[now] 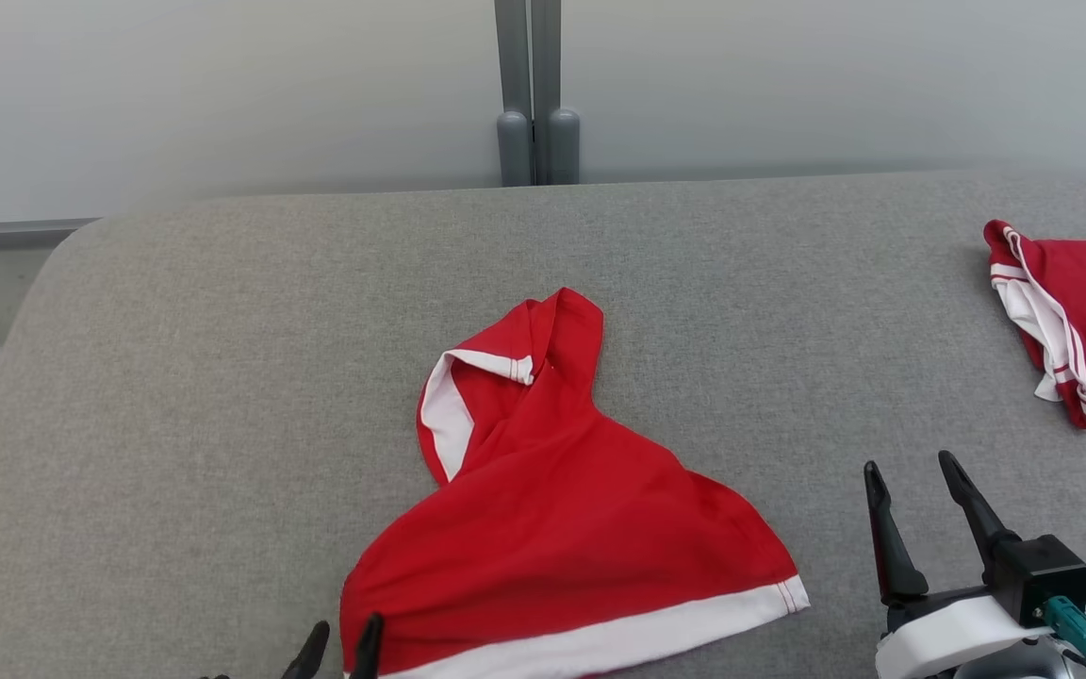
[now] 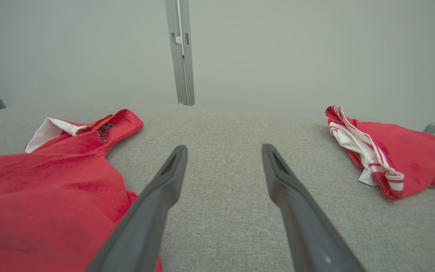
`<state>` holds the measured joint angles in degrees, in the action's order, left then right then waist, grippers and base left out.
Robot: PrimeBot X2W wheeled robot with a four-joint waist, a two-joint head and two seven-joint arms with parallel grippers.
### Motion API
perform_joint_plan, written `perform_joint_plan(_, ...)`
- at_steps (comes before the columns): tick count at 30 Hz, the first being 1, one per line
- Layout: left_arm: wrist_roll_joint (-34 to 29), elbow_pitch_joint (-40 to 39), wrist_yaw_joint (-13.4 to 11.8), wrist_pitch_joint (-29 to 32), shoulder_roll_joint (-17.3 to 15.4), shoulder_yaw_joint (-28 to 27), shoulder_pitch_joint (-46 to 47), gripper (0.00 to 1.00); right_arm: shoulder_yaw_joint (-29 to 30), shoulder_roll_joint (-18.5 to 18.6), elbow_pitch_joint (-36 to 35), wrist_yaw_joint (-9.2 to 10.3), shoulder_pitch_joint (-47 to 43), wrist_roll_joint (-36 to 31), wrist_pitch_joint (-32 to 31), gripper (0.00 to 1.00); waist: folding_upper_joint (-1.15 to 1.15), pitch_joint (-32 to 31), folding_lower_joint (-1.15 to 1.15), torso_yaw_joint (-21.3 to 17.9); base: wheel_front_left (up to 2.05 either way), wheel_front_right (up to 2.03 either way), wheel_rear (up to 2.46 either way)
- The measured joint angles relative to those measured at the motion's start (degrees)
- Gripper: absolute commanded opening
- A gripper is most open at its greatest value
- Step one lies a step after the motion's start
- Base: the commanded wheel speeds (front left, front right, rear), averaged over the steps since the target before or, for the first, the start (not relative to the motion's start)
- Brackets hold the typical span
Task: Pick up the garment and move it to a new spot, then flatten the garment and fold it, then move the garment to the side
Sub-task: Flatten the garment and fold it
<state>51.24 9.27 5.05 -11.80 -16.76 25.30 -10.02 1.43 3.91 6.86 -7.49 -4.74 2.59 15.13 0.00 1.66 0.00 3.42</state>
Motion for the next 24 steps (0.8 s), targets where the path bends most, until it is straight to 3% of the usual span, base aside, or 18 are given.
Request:
perform_joint_plan(4,-5.02,-0.67,-1.67,-2.94,0.33,-4.59,0.66,1.0,-0.12,0.38,-1.64,0.0,-0.18,-0.66,0.0,1.0,0.0,-0.2,0.0,-0.11,0.0,0.0,0.0)
perform_joint_plan(7,-13.01,-2.15,-3.99,-3.16,1.0,-10.15,1.37,1.0,0.07,0.76,-2.4,0.0,-0.33,-0.81,0.0,1.0,0.0,-0.5,0.0,-0.34,0.0,0.0,0.0)
perform_joint_plan(10,-21.49,-3.8,-4.46,-3.22,3.59,-14.12,1.01,1.0,0.91,0.87,-3.22,0.0,-0.59,-1.12,0.0,1.0,0.0,-0.9,0.0,-0.68,0.0,0.0,0.0)
perform_joint_plan(13,-27.51,-4.25,-4.04,-3.23,7.39,-18.29,0.42,1.0,1.46,0.88,-3.41,0.0,-0.88,-1.24,0.0,1.0,0.0,-0.67,0.0,-0.74,0.0,0.0,0.0)
perform_joint_plan(17,-33.67,-3.28,-1.67,-3.23,11.4,-23.18,-0.23,1.0,1.71,0.78,-3.28,0.0,-0.92,-1.88,0.0,1.0,0.0,-0.31,0.0,-0.49,0.0,0.0,0.0)
perform_joint_plan(24,-37.17,-1.76,1.64,-3.23,13.67,-26.41,-1.77,1.0,2.1,-0.01,-2.21,0.0,-1.48,-2.12,0.0,1.0,0.0,-0.03,0.0,-0.1,0.0,0.0,0.0)
